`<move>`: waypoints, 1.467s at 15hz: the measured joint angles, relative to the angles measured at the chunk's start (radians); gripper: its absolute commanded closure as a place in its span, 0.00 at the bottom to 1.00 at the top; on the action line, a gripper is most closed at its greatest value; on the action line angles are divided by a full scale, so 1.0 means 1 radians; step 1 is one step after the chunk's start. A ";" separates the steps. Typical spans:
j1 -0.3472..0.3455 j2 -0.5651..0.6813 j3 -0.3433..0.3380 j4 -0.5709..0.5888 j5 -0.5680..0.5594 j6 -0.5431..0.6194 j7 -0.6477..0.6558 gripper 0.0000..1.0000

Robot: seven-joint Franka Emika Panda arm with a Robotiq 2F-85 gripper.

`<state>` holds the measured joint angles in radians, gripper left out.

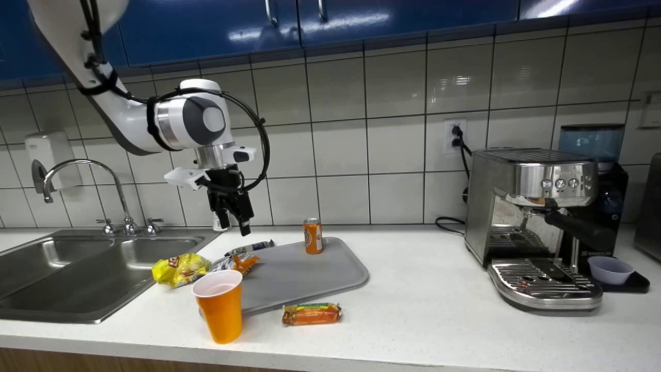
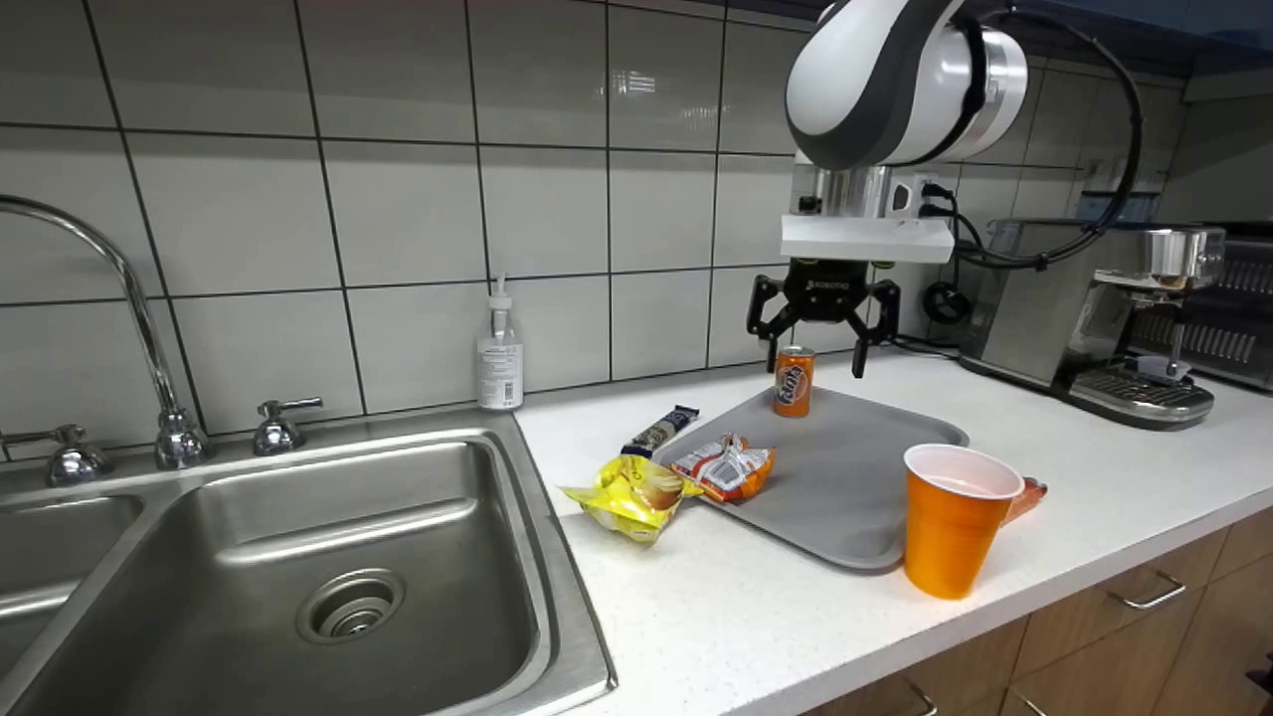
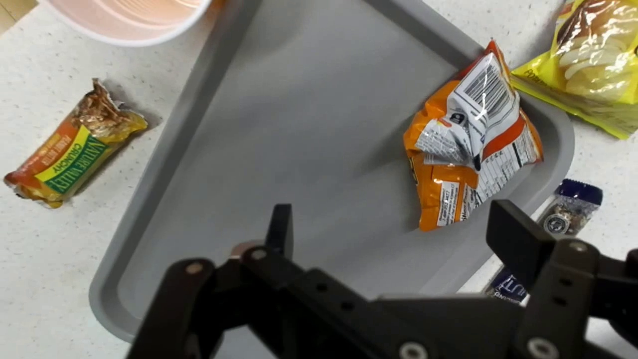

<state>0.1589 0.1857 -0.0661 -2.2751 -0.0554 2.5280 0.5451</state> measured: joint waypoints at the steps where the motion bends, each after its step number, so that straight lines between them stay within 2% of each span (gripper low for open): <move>1: 0.000 -0.011 0.004 -0.015 -0.005 0.000 0.000 0.00; 12: 0.000 -0.129 0.031 -0.177 -0.067 0.000 0.000 0.00; 22: -0.006 -0.198 0.046 -0.294 -0.072 0.000 -0.013 0.00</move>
<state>0.1526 -0.0119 -0.0203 -2.5687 -0.1269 2.5281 0.5323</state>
